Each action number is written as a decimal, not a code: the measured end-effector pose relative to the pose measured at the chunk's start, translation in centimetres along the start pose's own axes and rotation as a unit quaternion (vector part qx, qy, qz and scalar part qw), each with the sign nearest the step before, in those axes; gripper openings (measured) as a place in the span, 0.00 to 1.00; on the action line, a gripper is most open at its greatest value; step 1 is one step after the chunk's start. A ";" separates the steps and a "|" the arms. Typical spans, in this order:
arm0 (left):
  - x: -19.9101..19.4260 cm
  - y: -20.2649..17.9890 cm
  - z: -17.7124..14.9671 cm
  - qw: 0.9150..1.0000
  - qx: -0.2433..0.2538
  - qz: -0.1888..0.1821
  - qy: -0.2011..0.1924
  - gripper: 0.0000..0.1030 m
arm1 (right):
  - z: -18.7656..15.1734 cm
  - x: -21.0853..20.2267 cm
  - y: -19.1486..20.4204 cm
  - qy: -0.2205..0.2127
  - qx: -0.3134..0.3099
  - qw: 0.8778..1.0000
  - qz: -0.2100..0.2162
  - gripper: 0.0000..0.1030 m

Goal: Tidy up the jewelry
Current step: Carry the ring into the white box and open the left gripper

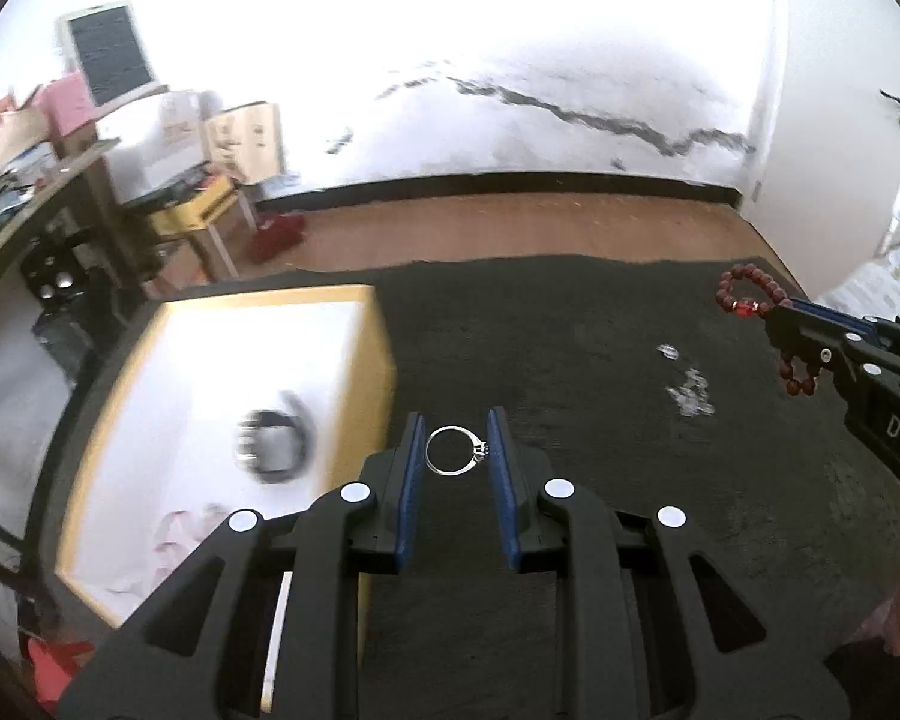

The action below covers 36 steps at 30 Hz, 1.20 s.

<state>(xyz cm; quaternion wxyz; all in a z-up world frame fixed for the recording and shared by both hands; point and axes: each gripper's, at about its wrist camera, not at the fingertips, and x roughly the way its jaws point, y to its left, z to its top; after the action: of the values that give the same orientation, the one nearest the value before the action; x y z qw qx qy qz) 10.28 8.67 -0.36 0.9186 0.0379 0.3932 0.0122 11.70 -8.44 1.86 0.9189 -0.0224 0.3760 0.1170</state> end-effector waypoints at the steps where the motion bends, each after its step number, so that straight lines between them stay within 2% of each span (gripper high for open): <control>1: -0.5 1.1 0.0 1.000 -0.006 0.004 0.000 0.21 | 0.5 -0.5 1.7 -0.003 -0.009 1.000 0.008 0.08; 11: -3.1 14.6 -2.4 0.994 -0.077 0.075 0.007 0.21 | 3.2 -0.7 15.2 -0.009 -0.072 0.995 0.070 0.08; 19: -1.1 19.9 -4.7 0.989 -0.113 0.095 0.028 0.21 | 3.1 2.0 23.2 0.011 -0.109 0.989 0.096 0.08; 25: 2.7 21.5 -6.0 0.985 -0.129 0.098 0.051 0.21 | 2.5 4.8 25.1 0.031 -0.118 0.988 0.096 0.08; 36: 8.1 21.2 -8.5 0.984 -0.131 0.084 0.091 0.21 | 1.4 7.1 25.3 0.047 -0.136 0.986 0.085 0.08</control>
<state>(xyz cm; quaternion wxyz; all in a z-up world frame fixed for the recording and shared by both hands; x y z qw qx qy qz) 9.92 30.71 -10.38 0.8715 -0.0511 0.4659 0.1444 11.74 17.71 -0.89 0.8756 -0.1203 0.3996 0.2432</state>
